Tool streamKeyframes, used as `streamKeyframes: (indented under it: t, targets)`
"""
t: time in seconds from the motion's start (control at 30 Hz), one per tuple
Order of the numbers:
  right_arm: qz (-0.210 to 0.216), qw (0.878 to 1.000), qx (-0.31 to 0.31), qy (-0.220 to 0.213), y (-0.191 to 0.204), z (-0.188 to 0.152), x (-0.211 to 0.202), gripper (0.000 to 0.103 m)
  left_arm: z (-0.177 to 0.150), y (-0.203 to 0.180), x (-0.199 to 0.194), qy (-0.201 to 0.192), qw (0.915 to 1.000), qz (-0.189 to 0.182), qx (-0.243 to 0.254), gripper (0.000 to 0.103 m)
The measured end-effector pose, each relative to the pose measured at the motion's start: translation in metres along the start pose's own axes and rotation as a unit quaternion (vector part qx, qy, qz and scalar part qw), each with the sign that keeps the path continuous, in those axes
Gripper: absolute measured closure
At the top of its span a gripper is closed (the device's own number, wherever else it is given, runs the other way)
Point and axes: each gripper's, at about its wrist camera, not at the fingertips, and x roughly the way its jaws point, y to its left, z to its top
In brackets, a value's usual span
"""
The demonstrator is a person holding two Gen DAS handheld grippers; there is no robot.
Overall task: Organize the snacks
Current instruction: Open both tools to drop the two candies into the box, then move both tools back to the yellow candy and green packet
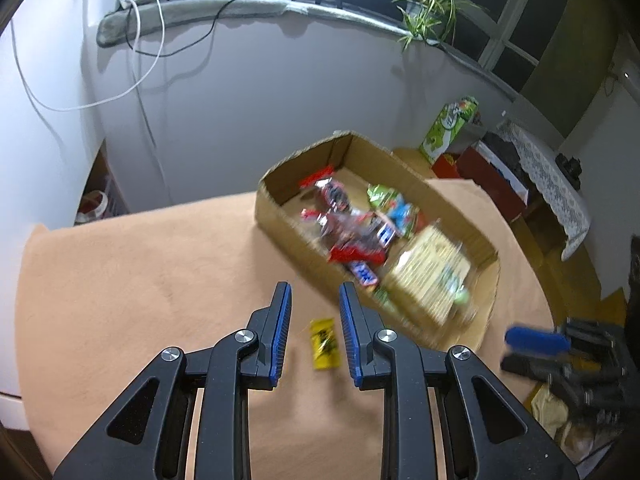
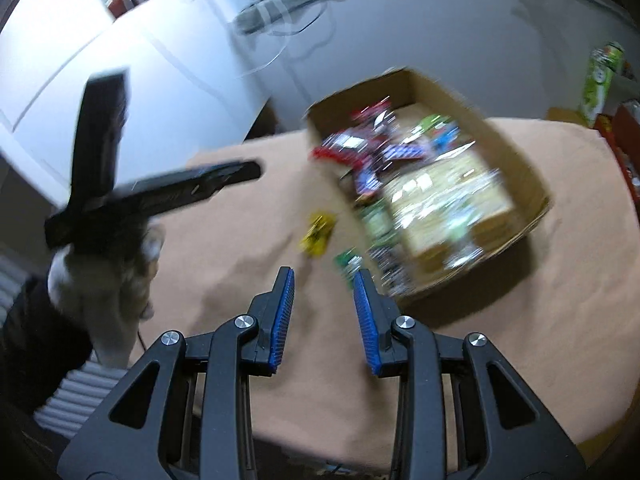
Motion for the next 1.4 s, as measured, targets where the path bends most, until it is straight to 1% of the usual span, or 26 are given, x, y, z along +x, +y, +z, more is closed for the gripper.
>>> streamKeyframes:
  t: [0.07,0.17,0.27,0.47,0.53,0.63,0.73,0.77,0.8,0.87,0.97,1.2,1.23,1.27,1.3,1.37,1.4]
  targets:
    - [-0.012,1.0,-0.016,0.006,0.013,-0.01,0.015,0.071,-0.007,0.006,0.004,0.008,0.9999,-0.008,0.003,0.08]
    - [-0.023,1.0,-0.018,0.009,0.022,-0.019,0.035,0.071,-0.015,0.01,0.013,0.021,0.9996,-0.017,0.008,0.08]
    - [-0.053,0.998,-0.028,0.006,0.025,-0.026,0.049,0.071,-0.022,0.014,0.021,0.032,0.999,-0.031,0.005,0.08]
    - [-0.079,0.996,-0.035,0.009,0.025,-0.034,0.064,0.071,-0.033,0.013,0.032,0.047,0.9973,-0.053,0.018,0.08]
    - [-0.096,0.995,-0.03,0.008,0.023,-0.037,0.069,0.071,-0.034,0.012,0.037,0.051,0.9969,-0.056,0.023,0.08]
    - [-0.107,0.994,-0.015,0.008,0.019,-0.04,0.079,0.071,-0.036,0.016,0.044,0.056,0.9962,-0.065,0.015,0.08]
    - [-0.123,0.992,-0.015,0.009,0.021,-0.042,0.088,0.07,-0.038,0.018,0.049,0.059,0.9954,-0.074,0.014,0.08]
    - [-0.133,0.991,-0.015,0.007,0.022,-0.043,0.091,0.065,-0.038,0.018,0.051,0.06,0.9951,-0.078,0.016,0.08]
    - [-0.141,0.99,-0.015,0.003,0.023,-0.043,0.093,0.053,-0.039,0.018,0.052,0.061,0.9948,-0.08,0.018,0.08]
    - [-0.152,0.988,-0.014,-0.007,0.024,-0.043,0.096,0.042,-0.041,0.018,0.054,0.061,0.9944,-0.083,0.022,0.08]
    - [-0.144,0.989,-0.013,-0.007,0.025,-0.043,0.103,0.042,-0.043,0.021,0.058,0.064,0.9938,-0.088,0.021,0.08]
    - [-0.152,0.988,-0.037,-0.016,0.032,-0.037,0.116,0.041,-0.043,0.026,0.062,0.069,0.9926,-0.098,0.023,0.08]
    - [-0.149,0.988,-0.038,-0.016,0.033,-0.036,0.117,0.041,-0.043,0.027,0.061,0.069,0.9925,-0.099,0.021,0.08]
    - [-0.136,0.99,-0.046,-0.017,0.034,-0.036,0.116,0.042,-0.043,0.029,0.061,0.069,0.9925,-0.1,0.019,0.08]
    - [-0.134,0.989,-0.055,-0.02,0.037,-0.037,0.115,0.042,-0.042,0.029,0.062,0.069,0.9923,-0.101,0.018,0.08]
    - [-0.159,0.985,-0.062,-0.035,0.039,-0.039,0.109,0.042,-0.041,0.028,0.062,0.069,0.9922,-0.102,0.017,0.08]
    - [-0.164,0.984,-0.059,-0.037,0.038,-0.039,0.108,0.042,-0.041,0.028,0.063,0.07,0.9919,-0.104,0.019,0.08]
